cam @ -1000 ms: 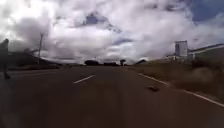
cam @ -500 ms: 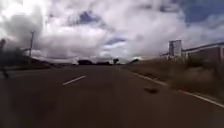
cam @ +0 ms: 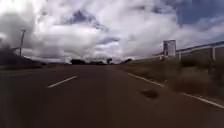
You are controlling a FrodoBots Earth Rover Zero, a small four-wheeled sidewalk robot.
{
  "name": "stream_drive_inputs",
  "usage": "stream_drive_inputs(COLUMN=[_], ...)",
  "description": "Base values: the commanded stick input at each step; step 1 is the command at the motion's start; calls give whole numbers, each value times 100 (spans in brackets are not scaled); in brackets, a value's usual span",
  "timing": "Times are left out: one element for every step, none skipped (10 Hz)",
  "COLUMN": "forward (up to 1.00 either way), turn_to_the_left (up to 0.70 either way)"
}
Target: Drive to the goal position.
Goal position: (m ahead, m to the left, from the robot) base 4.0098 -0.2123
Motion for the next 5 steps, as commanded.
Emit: stream_drive_inputs(forward=[70,70,70,70,70], turn_to_the_left=[6,6,6,6,6])
